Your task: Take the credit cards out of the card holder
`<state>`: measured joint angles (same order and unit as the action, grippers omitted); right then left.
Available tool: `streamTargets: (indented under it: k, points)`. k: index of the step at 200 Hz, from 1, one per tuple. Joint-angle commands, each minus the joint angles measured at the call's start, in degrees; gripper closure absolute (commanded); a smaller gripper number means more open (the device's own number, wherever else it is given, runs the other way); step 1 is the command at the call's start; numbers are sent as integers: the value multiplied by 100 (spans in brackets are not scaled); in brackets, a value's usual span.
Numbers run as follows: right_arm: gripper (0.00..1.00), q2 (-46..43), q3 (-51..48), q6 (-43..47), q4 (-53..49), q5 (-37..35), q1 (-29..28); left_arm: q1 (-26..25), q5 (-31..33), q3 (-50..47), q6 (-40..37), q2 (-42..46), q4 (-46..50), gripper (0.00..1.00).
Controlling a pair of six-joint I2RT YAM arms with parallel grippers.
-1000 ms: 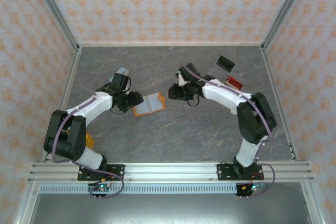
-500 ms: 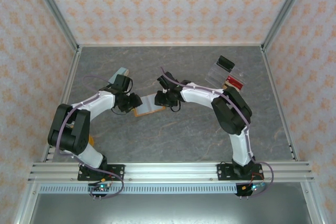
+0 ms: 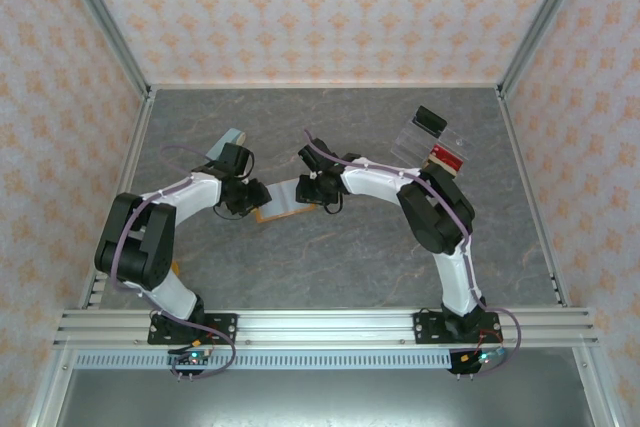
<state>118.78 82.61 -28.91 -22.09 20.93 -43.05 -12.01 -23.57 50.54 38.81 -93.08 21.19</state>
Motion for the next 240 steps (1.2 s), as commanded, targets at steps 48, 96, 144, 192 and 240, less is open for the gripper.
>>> streamTargets:
  k: [48, 96, 144, 192, 240]
  points:
    - [70, 325, 156, 22, -261, -81, -11, -64, -275, 94, -22, -240, -241, 75]
    - [71, 387, 150, 20, -270, -56, -10, -56, -589, 137, -88, -248, -403, 77]
    - [71, 364, 119, 27, -253, -43, -11, -55, -912, 100, -193, 56, -576, 82]
    - [73, 317, 112, 17, -211, -21, -10, -56, -1229, 47, -177, 135, -793, 90]
    - [73, -133, -247, -75, 257, -53, 0, -143, -1703, 170, 33, -210, -1257, 82]
